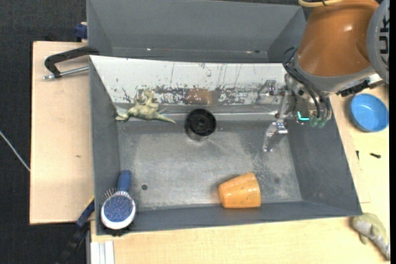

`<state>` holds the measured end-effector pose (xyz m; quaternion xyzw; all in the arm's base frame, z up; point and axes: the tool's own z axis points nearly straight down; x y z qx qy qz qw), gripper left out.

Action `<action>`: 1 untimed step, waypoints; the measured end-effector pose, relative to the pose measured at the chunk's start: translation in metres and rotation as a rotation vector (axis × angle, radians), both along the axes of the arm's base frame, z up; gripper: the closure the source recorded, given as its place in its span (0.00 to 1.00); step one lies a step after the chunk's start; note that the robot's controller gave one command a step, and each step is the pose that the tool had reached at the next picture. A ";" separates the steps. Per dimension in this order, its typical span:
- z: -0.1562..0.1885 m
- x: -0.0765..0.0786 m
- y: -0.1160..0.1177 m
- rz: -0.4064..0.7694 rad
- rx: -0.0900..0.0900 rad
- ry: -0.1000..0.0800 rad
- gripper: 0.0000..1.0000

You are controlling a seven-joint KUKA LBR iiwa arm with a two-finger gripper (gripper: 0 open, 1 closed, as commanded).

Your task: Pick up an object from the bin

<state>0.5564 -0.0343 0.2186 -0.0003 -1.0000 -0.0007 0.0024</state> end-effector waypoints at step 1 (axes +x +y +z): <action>-0.147 0.024 0.032 0.212 -0.001 -0.011 0.00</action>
Offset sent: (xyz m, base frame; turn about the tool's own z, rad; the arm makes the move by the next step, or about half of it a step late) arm 0.0209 0.0317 -0.1486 -0.2127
